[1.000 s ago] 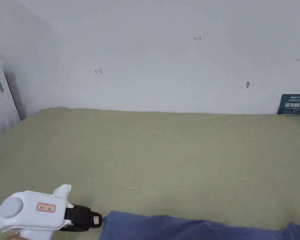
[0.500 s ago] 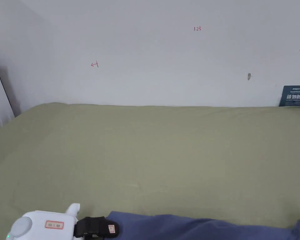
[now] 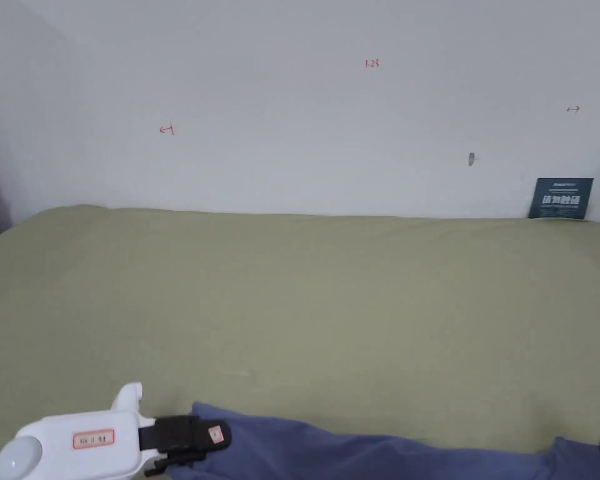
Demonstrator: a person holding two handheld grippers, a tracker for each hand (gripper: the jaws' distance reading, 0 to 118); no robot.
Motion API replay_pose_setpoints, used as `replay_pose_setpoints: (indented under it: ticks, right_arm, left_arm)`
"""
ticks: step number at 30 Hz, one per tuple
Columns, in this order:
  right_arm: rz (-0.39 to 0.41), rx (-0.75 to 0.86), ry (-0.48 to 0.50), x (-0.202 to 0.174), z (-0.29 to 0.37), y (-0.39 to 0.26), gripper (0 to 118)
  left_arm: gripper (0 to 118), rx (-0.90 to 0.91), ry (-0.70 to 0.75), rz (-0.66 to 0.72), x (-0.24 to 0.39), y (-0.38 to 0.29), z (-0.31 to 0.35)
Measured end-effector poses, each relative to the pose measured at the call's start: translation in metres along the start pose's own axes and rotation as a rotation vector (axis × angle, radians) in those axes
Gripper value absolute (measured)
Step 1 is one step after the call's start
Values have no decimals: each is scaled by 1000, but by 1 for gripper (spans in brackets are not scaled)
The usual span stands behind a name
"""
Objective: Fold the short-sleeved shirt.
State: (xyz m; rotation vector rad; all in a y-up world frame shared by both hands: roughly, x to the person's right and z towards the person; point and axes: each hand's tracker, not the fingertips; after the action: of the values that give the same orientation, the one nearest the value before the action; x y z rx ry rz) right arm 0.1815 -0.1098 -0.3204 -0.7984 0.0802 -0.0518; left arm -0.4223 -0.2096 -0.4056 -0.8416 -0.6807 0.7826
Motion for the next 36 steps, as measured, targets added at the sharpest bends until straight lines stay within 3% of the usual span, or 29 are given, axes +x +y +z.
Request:
replay_pose_setpoints:
  ticks: [7, 13, 14, 15, 16, 17, 19, 22, 24, 25, 27, 29, 32, 36]
  right_arm:
    - [-31, 31, 0, 14, 8, 7, 0]
    - [-43, 35, -4, 25, 8, 4, 0]
    - [-42, 36, -4, 27, 6, 3, 0]
    - [-42, 35, -2, 28, 4, 2, 0]
    - [-41, 34, 0, 29, 2, 2, 0]
    - [-43, 31, 1, 28, 0, 0, 0]
    - [-55, 24, 10, 29, -3, -2, 0]
    - [-67, 28, 19, 30, -2, -5, 0]
    - [-63, 23, 15, 31, -2, -4, 0]
    - [-60, 24, 9, 30, -1, -5, 0]
    - [-58, 25, 10, 31, 2, -6, 0]
    - [-60, 32, 16, 31, 6, -7, 0]
    - [-70, 49, 26, 32, 10, -7, 0]
    - [-65, 64, 26, 29, 13, -6, 0]
  left_arm:
    - [4, -95, -81, -168, 115, -11, -84]
    - [8, -250, -59, -151, 135, -54, -174]
    - [16, -267, -50, -148, 135, -61, -183]
    - [39, -268, -37, -131, 133, -67, -192]
    - [83, -268, -32, -118, 131, -71, -198]
    - [99, -267, -35, -101, 128, -74, -203]
    - [98, -287, -32, -31, 128, -80, -198]
    - [97, -178, -70, -4, 118, -70, -180]
    - [88, -97, -66, 14, 112, -65, -162]
    - [65, -59, -73, 27, 109, -63, -156]
    - [1, -17, -78, 71, 101, -58, -151]
    - [1, 31, -47, 78, 93, -59, -148]
    - [1, -33, -181, 133, 96, -75, -164]
    - [1, -180, -103, 152, 101, -110, -221]
